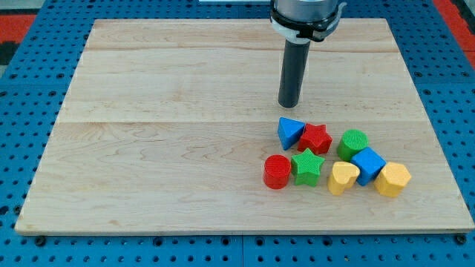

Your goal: Move the yellow heart to the bottom left of the board

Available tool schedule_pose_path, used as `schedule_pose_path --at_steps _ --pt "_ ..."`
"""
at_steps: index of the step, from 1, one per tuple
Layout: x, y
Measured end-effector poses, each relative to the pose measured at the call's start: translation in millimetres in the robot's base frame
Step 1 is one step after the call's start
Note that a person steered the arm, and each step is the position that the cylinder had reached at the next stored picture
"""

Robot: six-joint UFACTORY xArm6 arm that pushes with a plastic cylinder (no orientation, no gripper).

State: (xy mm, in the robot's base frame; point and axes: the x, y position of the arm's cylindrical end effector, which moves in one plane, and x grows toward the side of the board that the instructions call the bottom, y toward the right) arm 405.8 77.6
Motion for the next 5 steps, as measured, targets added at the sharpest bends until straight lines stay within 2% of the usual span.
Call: schedule_pose_path --at_steps 5 --pt "-2.7 -3.3"
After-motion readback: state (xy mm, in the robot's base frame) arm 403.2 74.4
